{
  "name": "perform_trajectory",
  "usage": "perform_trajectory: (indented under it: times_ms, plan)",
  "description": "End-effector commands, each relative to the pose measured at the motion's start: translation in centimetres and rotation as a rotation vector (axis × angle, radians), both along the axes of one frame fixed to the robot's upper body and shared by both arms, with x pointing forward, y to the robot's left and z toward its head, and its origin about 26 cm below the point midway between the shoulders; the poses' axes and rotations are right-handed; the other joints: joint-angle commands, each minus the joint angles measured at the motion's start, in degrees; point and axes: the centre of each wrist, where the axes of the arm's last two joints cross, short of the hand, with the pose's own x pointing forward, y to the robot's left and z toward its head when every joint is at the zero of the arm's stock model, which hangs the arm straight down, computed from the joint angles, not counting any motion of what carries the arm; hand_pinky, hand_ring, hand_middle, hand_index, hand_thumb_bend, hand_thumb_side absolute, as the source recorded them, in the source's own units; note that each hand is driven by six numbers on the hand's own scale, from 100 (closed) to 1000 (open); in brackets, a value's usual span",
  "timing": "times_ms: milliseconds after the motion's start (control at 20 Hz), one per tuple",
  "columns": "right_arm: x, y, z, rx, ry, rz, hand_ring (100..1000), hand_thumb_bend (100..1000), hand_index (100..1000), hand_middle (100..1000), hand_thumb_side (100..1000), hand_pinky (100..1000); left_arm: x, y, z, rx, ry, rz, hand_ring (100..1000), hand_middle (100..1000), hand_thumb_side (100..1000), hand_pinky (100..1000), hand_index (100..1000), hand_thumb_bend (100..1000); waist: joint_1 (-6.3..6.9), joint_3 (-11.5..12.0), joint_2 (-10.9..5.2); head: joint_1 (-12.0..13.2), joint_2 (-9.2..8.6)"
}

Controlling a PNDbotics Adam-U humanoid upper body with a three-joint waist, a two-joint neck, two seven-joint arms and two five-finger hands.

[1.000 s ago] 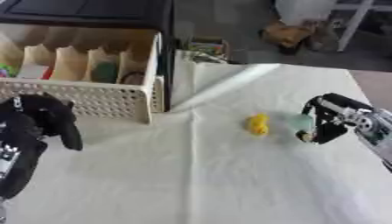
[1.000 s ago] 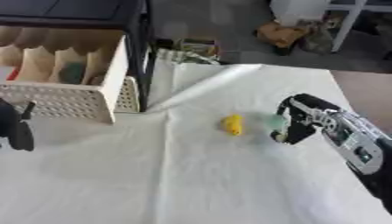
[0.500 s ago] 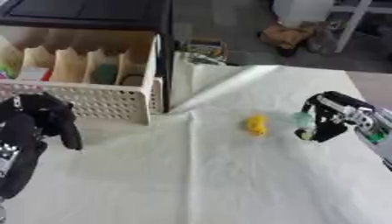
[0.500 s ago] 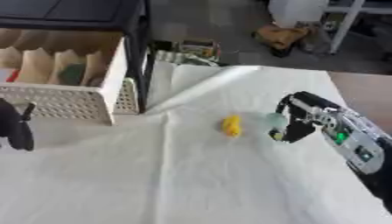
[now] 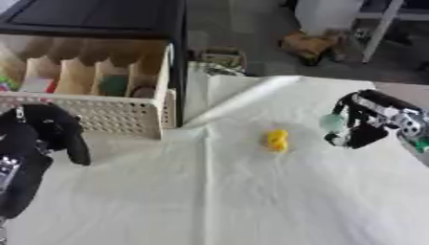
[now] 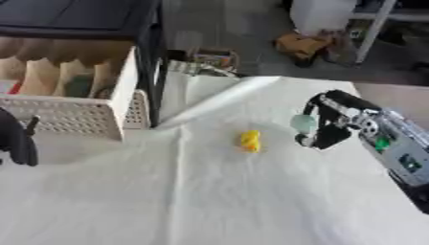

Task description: Pick up objects from table and place into drawer.

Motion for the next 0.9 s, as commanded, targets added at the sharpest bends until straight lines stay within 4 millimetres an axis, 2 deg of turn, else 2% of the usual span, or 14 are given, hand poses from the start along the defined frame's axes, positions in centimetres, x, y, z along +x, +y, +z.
perform_trajectory:
  times_ms: [50, 550, 900]
  plan:
    - [-1.2, -0.5, 3.3, -0.001, -0.072, 0.006, 520, 376, 585, 100, 170, 427, -0.2, 0.4, 0.7, 0.004, -0.014, 0.001, 428, 557, 529, 423, 715, 100, -0.02, -0.28, -1.57, 0.12, 0.03]
    - [-3.4, 1.7, 7.5, 0.032, -0.171, 0.103, 509, 385, 578, 100, 213, 423, -0.2, 0.8, 0.9, -0.006, 0.009, -0.011, 433, 558, 559, 424, 715, 100, -0.71, -0.22, -3.18, 1.36, 0.16]
    - [-4.5, 3.7, 10.0, 0.051, -0.222, 0.177, 504, 381, 576, 100, 232, 420, -0.1, 0.9, 1.1, -0.005, 0.021, -0.020, 434, 558, 566, 424, 715, 100, -1.37, 0.30, -3.72, 2.16, -0.28]
